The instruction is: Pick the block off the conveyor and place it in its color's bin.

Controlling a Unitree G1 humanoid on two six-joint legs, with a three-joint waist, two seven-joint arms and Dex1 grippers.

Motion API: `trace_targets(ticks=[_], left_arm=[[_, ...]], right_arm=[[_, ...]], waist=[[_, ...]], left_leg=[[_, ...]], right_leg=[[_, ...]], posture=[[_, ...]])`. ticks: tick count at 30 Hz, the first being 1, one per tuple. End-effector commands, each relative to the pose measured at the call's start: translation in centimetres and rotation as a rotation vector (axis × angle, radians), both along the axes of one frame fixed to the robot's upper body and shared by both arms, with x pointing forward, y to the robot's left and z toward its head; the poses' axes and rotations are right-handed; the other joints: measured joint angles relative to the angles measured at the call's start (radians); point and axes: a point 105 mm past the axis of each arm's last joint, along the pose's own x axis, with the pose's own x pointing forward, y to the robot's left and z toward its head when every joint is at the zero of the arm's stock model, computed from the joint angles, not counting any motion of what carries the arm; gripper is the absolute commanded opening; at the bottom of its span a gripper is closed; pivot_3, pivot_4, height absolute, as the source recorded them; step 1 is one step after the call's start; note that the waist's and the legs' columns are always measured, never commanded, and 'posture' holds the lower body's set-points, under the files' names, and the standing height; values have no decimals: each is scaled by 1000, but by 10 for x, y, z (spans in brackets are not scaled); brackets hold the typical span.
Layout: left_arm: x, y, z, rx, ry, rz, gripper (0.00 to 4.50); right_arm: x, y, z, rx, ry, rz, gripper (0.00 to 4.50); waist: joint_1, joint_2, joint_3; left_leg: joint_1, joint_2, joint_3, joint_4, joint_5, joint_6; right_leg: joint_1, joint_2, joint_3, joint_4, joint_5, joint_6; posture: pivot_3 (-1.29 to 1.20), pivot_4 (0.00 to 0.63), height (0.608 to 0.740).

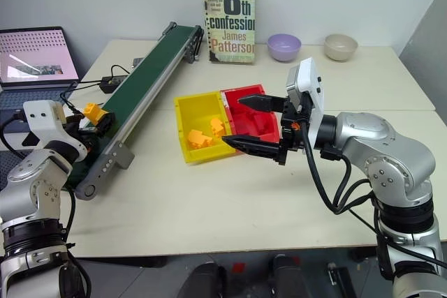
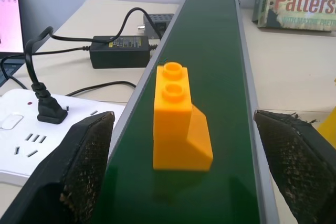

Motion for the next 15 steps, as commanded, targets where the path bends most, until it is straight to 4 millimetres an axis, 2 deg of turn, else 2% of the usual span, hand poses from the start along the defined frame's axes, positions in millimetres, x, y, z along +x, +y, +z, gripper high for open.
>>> trace_targets(ticks=[1, 15], left_arm=[[-7, 10, 17, 39, -48, 28, 3604], [-26, 16, 18, 19, -42, 69, 915]], right_arm=[[-7, -1, 8, 13, -36, 10, 4500], [-3, -1, 9, 24, -30, -2, 4500]], waist=[[0, 0, 0], [0, 0, 0]], left_leg=[[0, 0, 0, 0, 0, 0], [0, 0, 0, 0, 0, 0]], right_leg=[[0, 0, 0, 0, 0, 0], [0, -1, 0, 0, 0, 0]], posture=[[0, 150, 740], [0, 150, 740]])
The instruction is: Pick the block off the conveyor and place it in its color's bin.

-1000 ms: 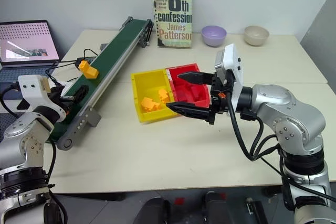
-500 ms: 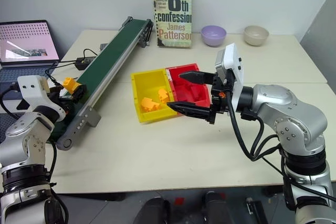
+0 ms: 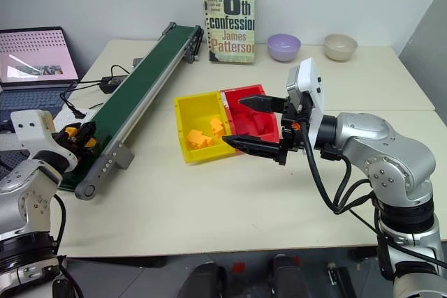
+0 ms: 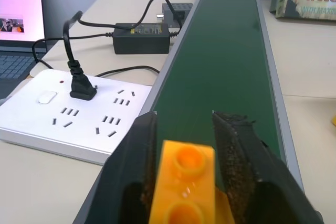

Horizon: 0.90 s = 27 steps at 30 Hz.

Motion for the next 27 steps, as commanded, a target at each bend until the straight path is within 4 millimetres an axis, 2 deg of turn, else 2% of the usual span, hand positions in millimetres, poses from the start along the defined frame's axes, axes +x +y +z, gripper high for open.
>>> trace_targets(ticks=[1, 3, 7, 12, 13, 15, 16, 19, 23, 25, 27], left_arm=[[-6, 4, 22, 29, -62, 17, 722], [-6, 4, 23, 29, -64, 16, 537], [-4, 0, 26, 31, -67, 7, 531], [14, -20, 43, 52, -70, -59, 531], [23, -37, 53, 51, -89, -124, 531], [47, -95, 76, 60, -123, -335, 531], [53, -115, 82, 74, -128, -407, 531], [65, -150, 88, 96, -123, -547, 531], [80, -193, 86, 125, -104, -717, 531], [84, -207, 78, 152, -74, -783, 531], [88, -210, 69, 179, -47, -807, 531]], right_arm=[[-3, -1, 10, 23, -41, 1, 4500], [-2, -1, 9, 24, -42, -3, 4500], [-2, -2, 9, 26, -45, -15, 4500], [0, -5, 5, 10, -51, -53, 4500], [0, -7, 3, 3, -55, -72, 4500], [5, -14, -2, -32, -80, -156, 4500], [7, -16, -4, -50, -91, -189, 4500], [8, -18, -9, -68, -98, -231, 4500], [5, -14, -19, -77, -83, -260, 4500], [2, -12, -23, -82, -77, -266, 4500], [0, -12, -25, -88, -77, -281, 4500]], waist=[[0, 0, 0], [0, 0, 0], [0, 0, 0], [6, 0, 0], [7, 0, 0], [9, -1, 0], [18, -1, 0], [29, -3, -1], [3, -2, -1], [-5, -2, -1], [-6, -2, -1]], left_leg=[[0, 0, 0, 0, 0, 0], [0, 0, 0, 0, 0, 0], [0, 0, 1, 0, 0, 0], [0, 0, 0, 0, 0, 0], [-1, -1, -1, 0, 0, 0], [-1, -1, -1, 0, 0, 0], [-1, -2, 0, 1, 0, 0], [-3, -2, 2, 2, 0, 0], [-2, -2, 6, -1, 0, 0], [-3, -2, 6, -1, 0, 1], [-4, -2, 5, -2, 0, 1]], right_leg=[[0, 0, 0, 0, 0, 0], [0, 0, 0, 0, 0, 0], [0, 0, 0, 0, 0, 0], [0, 0, -1, 0, 0, 0], [0, 1, -1, 0, 0, 0], [0, 2, -1, 0, 0, 0], [0, 3, -1, 0, 0, 0], [2, 2, -5, -3, 0, 0], [2, 2, 1, -8, 1, 2], [1, 4, 1, -9, 1, 3], [0, 5, -1, -9, 1, 3]], posture=[[0, 150, 740], [0, 150, 740], [0, 150, 740], [0, 150, 740], [0, 150, 740], [0, 150, 740], [0, 150, 740], [0, 150, 740], [0, 150, 740], [0, 150, 740], [0, 150, 740]])
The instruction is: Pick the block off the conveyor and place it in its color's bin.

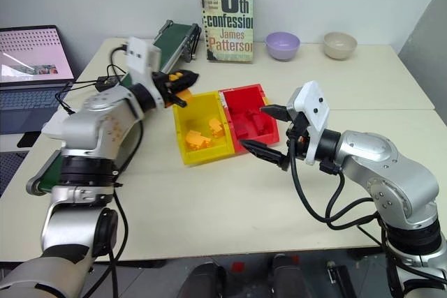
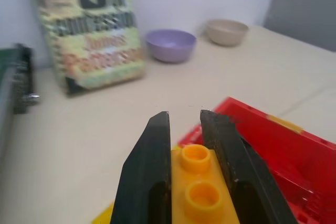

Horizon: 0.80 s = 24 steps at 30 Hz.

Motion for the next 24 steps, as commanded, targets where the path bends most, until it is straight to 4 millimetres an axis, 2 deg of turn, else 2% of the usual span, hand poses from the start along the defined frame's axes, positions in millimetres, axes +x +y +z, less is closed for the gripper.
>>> trace_targets(ticks=[1, 3, 4, 9, 13, 16, 18, 20, 22, 24], left_arm=[[5, -7, 0, 74, -37, -59, 531], [8, -6, -6, 85, -28, -64, 531], [9, -5, -8, 86, -28, -65, 881], [13, -3, -8, 96, -40, -68, 1820], [14, -1, -1, 79, -55, -71, 2622], [11, 9, 17, 61, -85, -57, 3244], [-1, 16, 22, 80, -69, -114, 3611], [-20, 20, 19, 140, -24, -212, 4120], [-38, 27, 14, 204, 32, -269, 4427], [-57, 36, 12, 266, 67, -316, 4468]], right_arm=[[-10, 3, 4, -3, -45, -13, 4500], [-12, 1, 4, 2, -44, -35, 4500], [-12, 0, 4, 9, -42, -45, 4500], [-13, -3, 4, 14, -36, -69, 4500], [-13, -3, 5, 17, -35, -72, 4500], [-11, -3, 4, -3, -33, -53, 4500], [-6, -6, 5, -25, -34, -48, 4500], [-2, -10, 7, -45, -34, -35, 4500], [1, -13, 7, -71, -30, -18, 4500], [5, -18, 6, -99, -23, -11, 4500]], waist=[[-3, 0, 0], [-3, 0, 0], [-4, 0, 0], [-3, 0, 0], [-3, 0, 0], [-3, 0, 0], [-6, 0, 0], [-13, 0, 0], [-18, 0, 0], [-18, 1, 0]], left_leg=[[0, 0, 0, 0, 0, 0], [0, 0, -2, -1, 0, 0], [0, 1, -2, -1, 0, 0], [-1, 1, -1, 0, 0, 0], [-1, 1, 0, 1, 0, 0], [-1, 1, 0, 1, 0, 0], [-2, 1, 0, 1, 0, 0], [-2, 0, 0, 1, 0, 0], [-1, 1, 0, 1, 0, 0], [0, 1, 0, 0, 0, 0]], right_leg=[[-1, 1, 0, 0, 0, 0], [-1, 3, 0, 0, 0, 0], [-1, 3, 0, 0, 0, 0], [-1, 1, 0, 0, 0, 0], [0, -1, 1, -1, 1, 2], [0, -2, 1, -2, 2, 3], [0, -2, 1, -2, 2, 3], [0, -1, 1, -1, 2, 3], [0, -1, 1, -1, 1, 3], [-1, 0, 1, 0, 1, 2]], posture=[[0, 150, 740], [0, 150, 740], [0, 150, 740], [0, 150, 740], [0, 150, 740], [0, 150, 740], [0, 150, 740], [0, 150, 740], [0, 150, 740], [0, 150, 740]])
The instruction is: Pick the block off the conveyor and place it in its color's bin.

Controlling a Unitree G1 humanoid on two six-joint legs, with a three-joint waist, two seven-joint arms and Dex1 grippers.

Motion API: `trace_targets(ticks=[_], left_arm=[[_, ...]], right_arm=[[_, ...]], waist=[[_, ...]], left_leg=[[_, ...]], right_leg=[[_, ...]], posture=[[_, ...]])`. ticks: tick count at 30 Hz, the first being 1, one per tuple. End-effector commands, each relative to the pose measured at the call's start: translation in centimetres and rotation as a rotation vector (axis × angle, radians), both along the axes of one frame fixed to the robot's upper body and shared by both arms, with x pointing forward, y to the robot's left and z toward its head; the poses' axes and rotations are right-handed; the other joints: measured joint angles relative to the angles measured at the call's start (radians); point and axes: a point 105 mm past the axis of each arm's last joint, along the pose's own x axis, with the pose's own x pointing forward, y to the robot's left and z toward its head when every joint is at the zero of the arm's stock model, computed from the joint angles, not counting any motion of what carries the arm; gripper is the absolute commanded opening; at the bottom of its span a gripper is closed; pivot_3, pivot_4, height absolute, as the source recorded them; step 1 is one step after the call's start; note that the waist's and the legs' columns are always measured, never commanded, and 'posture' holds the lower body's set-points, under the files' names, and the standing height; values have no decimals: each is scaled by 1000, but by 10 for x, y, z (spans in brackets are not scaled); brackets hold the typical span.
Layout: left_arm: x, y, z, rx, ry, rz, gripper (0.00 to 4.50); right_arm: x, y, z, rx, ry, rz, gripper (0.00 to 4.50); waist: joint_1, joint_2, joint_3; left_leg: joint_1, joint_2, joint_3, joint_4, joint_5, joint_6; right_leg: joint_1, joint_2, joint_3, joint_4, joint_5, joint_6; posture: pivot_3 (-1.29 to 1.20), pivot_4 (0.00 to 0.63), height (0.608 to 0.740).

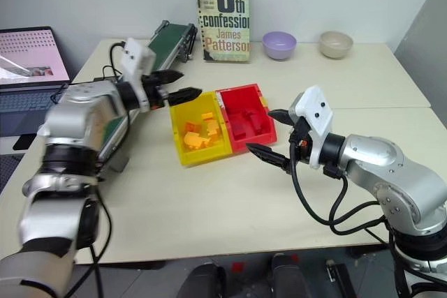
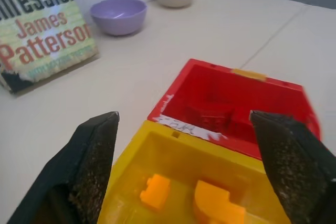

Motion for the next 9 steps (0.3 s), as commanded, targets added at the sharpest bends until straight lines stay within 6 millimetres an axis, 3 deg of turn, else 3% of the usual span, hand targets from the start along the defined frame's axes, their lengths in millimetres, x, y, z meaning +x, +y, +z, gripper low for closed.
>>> trace_targets(ticks=[1, 6, 9], left_arm=[[-42, 7, 2, 116, 52, -138, 4468], [-79, 19, -16, 202, 127, -173, 4468], [-88, 17, -23, 214, 131, -187, 4468]], right_arm=[[7, -9, 8, -37, -34, 20, 4500], [16, -16, -4, -37, 38, 2, 4500], [17, -16, -9, -57, 41, 10, 4500]], waist=[[1, 0, 0], [4, 0, 0], [8, 0, 0]], left_leg=[[0, 0, -1, 0, 0, 0], [0, 1, 0, 0, 0, 0], [0, 0, 0, 0, 0, 0]], right_leg=[[0, 0, -1, 0, 0, 0], [0, -1, -1, 0, -1, -1], [1, -2, 0, -1, -1, -1]], posture=[[0, 150, 740], [0, 150, 740], [0, 150, 740]])
